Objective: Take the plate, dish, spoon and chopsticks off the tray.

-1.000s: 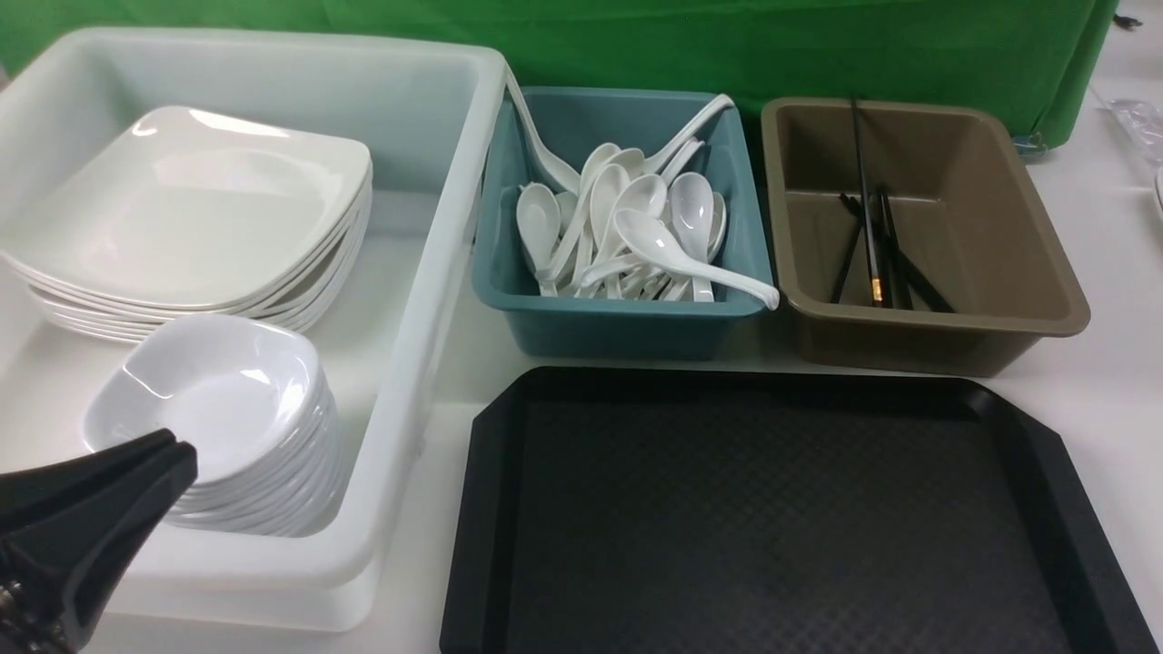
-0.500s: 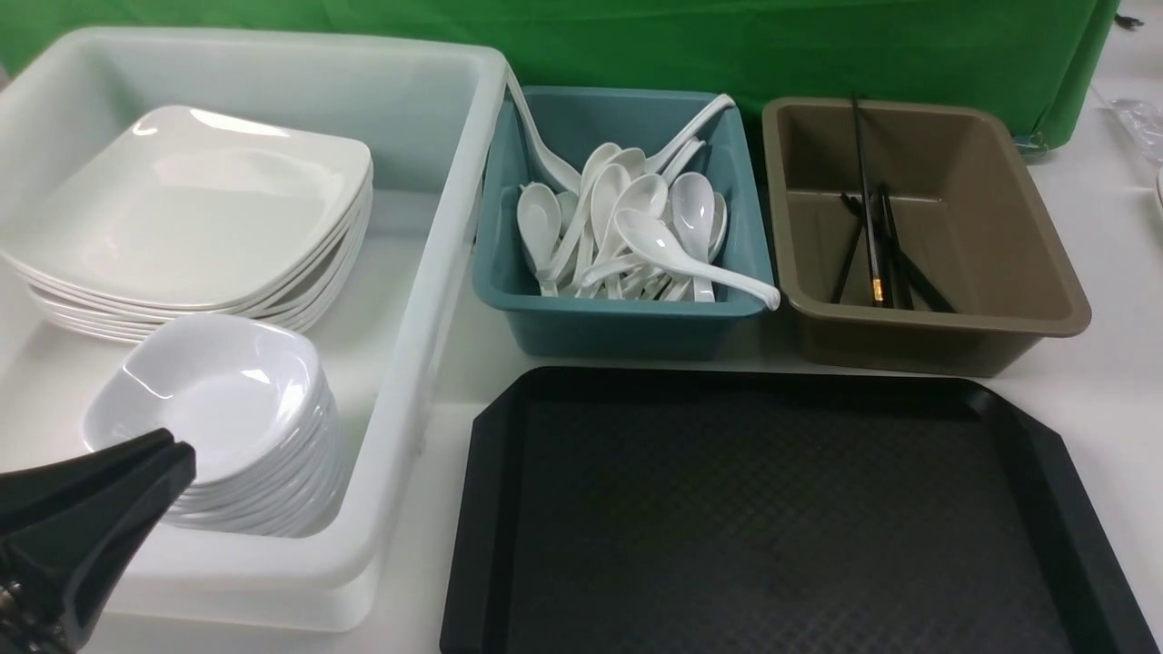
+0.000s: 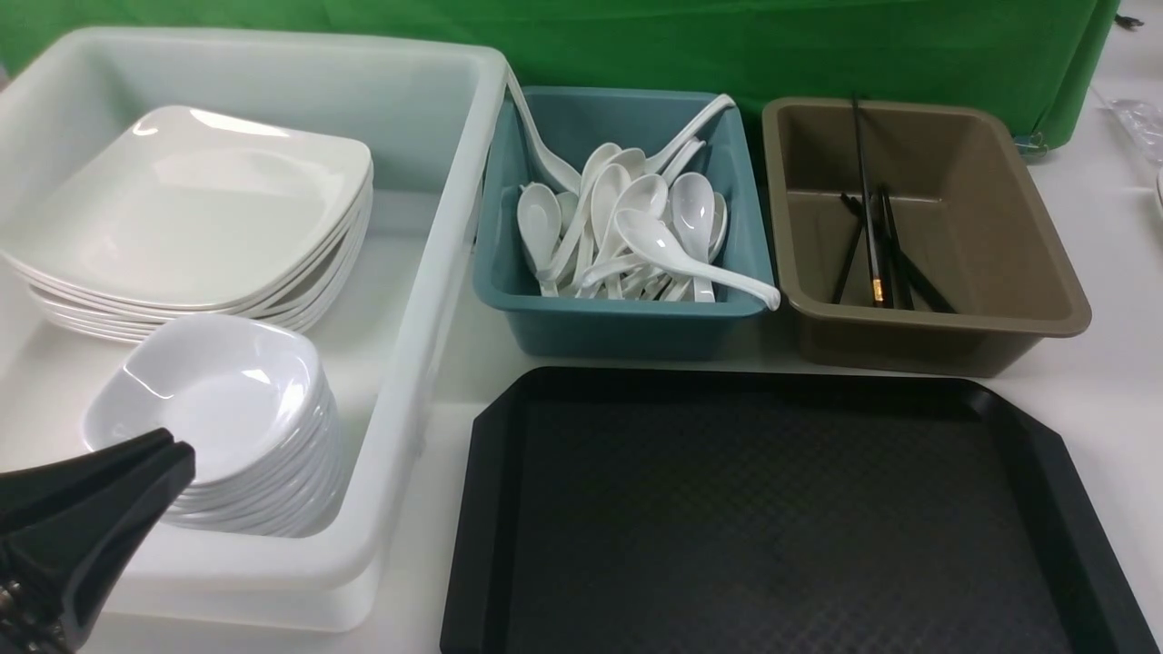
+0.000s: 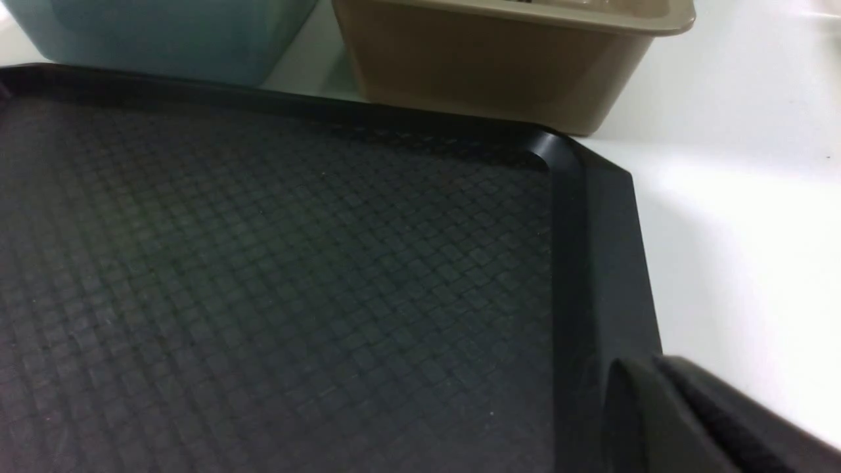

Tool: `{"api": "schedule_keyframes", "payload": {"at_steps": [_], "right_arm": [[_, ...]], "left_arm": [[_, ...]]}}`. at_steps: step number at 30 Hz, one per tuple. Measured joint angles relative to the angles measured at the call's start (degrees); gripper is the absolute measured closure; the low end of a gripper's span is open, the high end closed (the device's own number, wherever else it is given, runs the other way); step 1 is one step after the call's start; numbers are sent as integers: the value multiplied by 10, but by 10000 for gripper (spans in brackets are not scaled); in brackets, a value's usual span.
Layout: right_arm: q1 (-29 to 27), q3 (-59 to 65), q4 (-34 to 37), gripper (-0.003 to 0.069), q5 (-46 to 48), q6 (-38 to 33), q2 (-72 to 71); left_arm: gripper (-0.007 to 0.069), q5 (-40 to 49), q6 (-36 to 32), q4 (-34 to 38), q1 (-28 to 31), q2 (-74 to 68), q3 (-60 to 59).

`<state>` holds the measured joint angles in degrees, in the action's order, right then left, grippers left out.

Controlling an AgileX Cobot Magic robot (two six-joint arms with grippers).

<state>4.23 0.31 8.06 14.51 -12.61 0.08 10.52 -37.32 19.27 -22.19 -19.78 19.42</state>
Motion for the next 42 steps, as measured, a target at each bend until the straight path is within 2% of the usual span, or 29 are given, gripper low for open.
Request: {"api": "schedule_keyframes", "payload": {"at_steps": [6,10,13,14,15,16,20,22,25,42], "right_arm": [[0,0,0,593,0,0,0],[0,0,0,586,-1,0,0],[0,0,0,582,-1,0,0],[0,0,0,580,-2,0,0],[0,0,0,578,-2,0,0],[0,0,0,576,-2,0,0],[0,0,0,571,-2,0,0],[0,0,0,566,-2,0,0],[0,0,0,560,-3,0,-1],[0,0,0,519,-4,0,-1]], "left_arm": [[608,-2,0,-1,0,0,-1],[608,-35,14,-13,3,3,-13],[608,-85,88,-43,41,26,-37],[608,-101,155,-64,85,60,-66],[608,-102,162,-66,95,64,-69],[608,-101,202,-81,122,90,-91],[608,-67,282,-118,202,166,-166],[608,-15,316,-124,228,193,-195],[608,29,336,-135,234,197,-199],[608,34,346,-141,234,197,-199]]}}
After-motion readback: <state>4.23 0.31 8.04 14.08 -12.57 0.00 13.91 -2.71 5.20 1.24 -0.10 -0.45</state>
